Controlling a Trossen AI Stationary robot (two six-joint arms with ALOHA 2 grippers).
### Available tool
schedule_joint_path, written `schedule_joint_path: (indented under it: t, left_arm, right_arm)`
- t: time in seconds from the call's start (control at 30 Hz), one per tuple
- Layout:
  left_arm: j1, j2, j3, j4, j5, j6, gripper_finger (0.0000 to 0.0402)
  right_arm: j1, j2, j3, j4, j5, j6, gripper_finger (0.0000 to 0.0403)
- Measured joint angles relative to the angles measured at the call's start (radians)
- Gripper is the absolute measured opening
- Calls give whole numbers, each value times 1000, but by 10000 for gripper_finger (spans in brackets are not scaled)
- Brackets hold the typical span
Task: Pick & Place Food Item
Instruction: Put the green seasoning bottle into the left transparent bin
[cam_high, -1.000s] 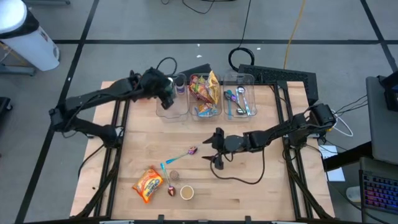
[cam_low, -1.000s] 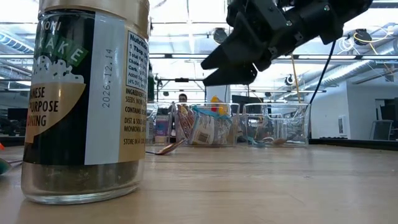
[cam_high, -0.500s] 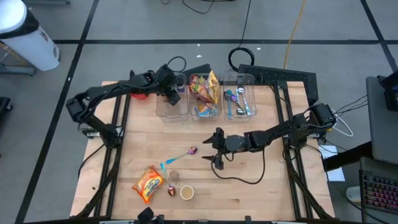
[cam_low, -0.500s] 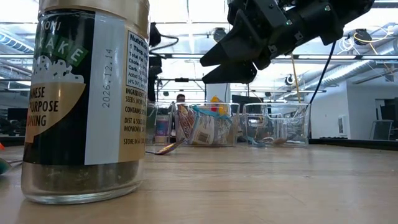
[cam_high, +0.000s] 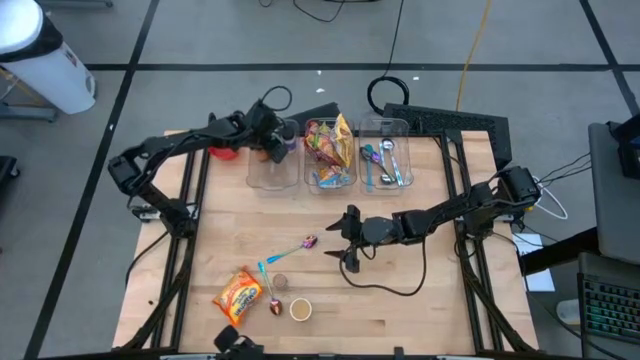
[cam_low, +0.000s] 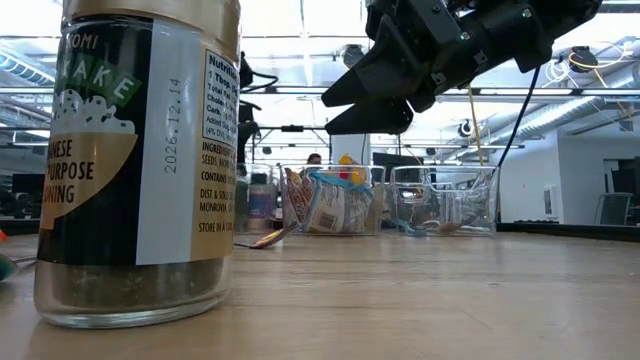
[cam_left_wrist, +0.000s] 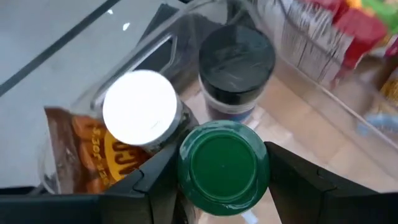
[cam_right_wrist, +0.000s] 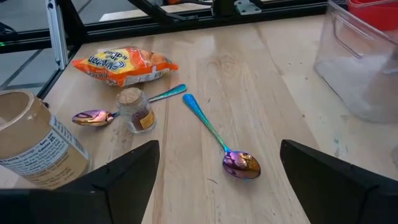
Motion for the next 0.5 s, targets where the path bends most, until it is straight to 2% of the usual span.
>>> schedule_joint_path:
  t: [0.43, 0.5]
  left_arm:
    - [5, -2, -37, 11, -12, -58, 209]
    - [5, -2, -37, 11, -13, -68, 234]
  right_arm:
    - [0, 0, 0, 0, 0, 0, 325]
    - [0, 0, 0, 0, 0, 0, 325]
